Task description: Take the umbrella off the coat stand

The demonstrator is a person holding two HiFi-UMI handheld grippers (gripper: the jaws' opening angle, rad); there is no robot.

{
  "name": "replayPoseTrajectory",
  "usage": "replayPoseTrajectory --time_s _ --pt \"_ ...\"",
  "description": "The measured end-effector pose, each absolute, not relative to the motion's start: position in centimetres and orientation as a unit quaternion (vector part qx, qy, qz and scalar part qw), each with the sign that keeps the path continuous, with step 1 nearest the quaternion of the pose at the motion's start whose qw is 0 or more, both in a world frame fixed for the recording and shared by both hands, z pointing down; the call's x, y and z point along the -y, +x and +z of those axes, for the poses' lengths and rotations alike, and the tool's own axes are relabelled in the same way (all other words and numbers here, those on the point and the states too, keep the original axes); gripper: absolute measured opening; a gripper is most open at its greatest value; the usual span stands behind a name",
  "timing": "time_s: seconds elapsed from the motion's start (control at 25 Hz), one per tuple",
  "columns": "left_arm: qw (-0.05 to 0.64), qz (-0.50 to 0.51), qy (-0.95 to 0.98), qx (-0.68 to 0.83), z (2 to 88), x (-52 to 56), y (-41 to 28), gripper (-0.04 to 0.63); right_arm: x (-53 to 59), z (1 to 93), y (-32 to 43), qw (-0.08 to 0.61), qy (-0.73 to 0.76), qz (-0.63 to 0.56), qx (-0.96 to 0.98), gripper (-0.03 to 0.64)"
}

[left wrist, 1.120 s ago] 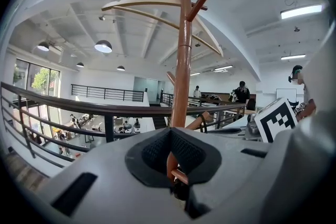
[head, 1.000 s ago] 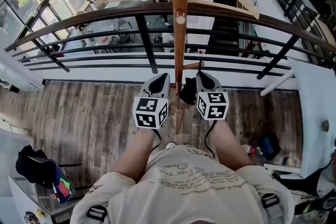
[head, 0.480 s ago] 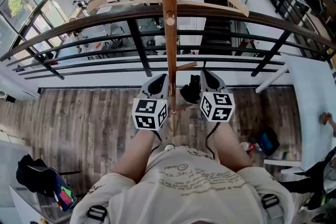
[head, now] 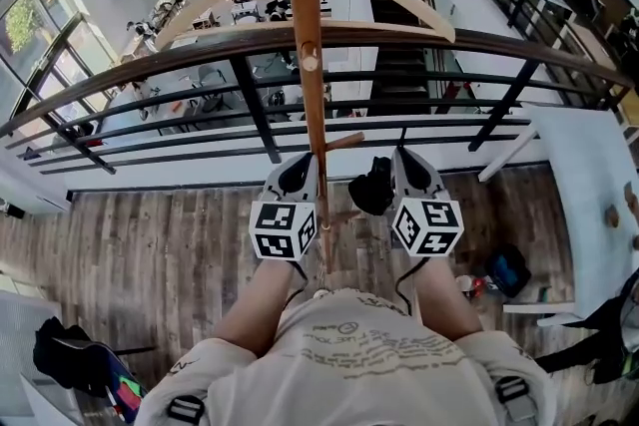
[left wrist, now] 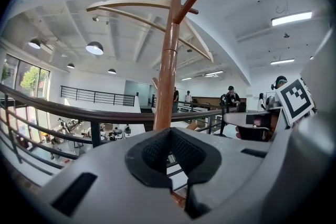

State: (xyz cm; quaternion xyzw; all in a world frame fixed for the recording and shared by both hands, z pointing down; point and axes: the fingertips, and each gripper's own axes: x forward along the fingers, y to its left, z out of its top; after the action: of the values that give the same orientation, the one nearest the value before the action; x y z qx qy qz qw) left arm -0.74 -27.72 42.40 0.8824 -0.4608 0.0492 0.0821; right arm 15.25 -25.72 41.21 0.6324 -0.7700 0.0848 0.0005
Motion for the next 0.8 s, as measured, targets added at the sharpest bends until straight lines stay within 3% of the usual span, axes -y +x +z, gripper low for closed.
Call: replayPoseTrajectory --time_s 0.8 --pt "0.08 0.052 0.891 0.444 42.0 27.5 1.6 0.003 23.2 41.0 17.8 0.007 0.644 0.082 0.76 0.005"
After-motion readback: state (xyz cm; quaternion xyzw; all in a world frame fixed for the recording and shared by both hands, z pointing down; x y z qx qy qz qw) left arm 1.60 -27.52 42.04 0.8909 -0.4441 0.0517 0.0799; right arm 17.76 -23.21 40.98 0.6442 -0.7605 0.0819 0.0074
